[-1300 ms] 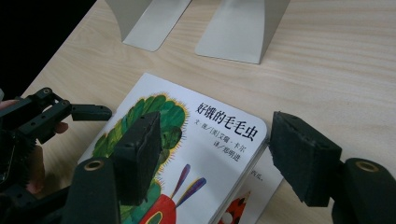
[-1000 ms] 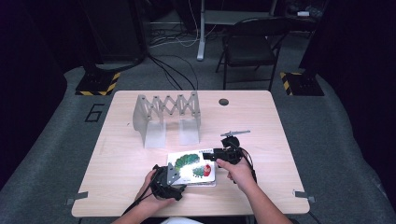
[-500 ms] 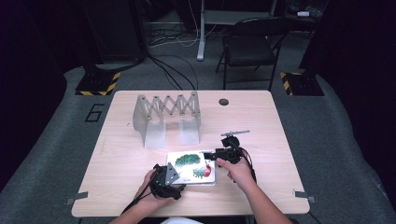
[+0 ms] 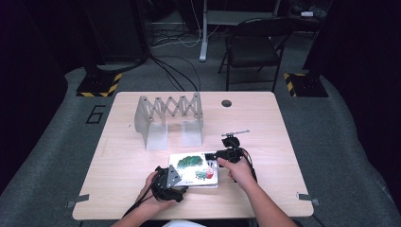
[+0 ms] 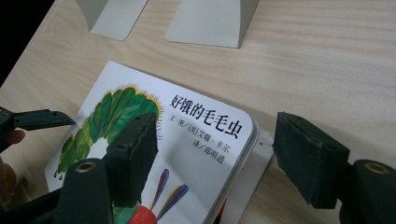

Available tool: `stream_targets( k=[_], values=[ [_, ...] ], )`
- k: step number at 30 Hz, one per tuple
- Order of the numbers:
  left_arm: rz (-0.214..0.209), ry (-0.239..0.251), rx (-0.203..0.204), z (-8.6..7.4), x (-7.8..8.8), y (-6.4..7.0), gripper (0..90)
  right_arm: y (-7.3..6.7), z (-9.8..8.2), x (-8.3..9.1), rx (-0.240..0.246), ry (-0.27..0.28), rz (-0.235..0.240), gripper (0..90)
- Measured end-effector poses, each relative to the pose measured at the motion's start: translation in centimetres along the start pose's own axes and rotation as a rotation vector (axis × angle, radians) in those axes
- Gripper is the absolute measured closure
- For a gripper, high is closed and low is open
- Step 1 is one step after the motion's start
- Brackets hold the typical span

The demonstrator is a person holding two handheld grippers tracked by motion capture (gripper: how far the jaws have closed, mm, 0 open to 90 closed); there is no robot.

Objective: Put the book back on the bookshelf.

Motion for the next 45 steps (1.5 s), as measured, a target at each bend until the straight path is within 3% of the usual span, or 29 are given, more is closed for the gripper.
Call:
stream_targets(
  k=[10, 19, 29, 33, 45],
  values=[
    [-0.009, 0.0, -0.006, 0.0, 0.0, 0.0, 12.1, 0.0, -0.2, -1.0, -0.004, -0.028, 0.02, 29.4],
    [-0.002, 0.016, 0.014, 0.0, 0.0, 0.1, 12.1, -0.1, -0.3, -1.3, -0.014, -0.044, 0.04, 29.5],
    [0.001, 0.019, 0.014, 0.0, -0.1, 0.0, 12.1, -0.5, -0.7, -1.7, 0.014, -0.066, 0.066, 29.9],
    [0.002, 0.02, 0.016, 0.0, -0.1, 0.0, 12.1, -0.7, -0.7, -1.7, 0.003, -0.072, 0.067, 29.8],
    [0.005, -0.006, -0.001, 0.0, 0.1, 0.1, 12.7, -0.6, -0.8, -1.8, 0.008, -0.071, 0.068, 31.5]
  ],
)
Point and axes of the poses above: each handheld gripper's, and its own axes: x roughly backward along the jaws, z roughly out of its top, y roughly to its right, the point moved 7 cm from there along -x, roughly forward along the jaws, and after that the axes turned 6 degrees about z, right-handed, at the moved point
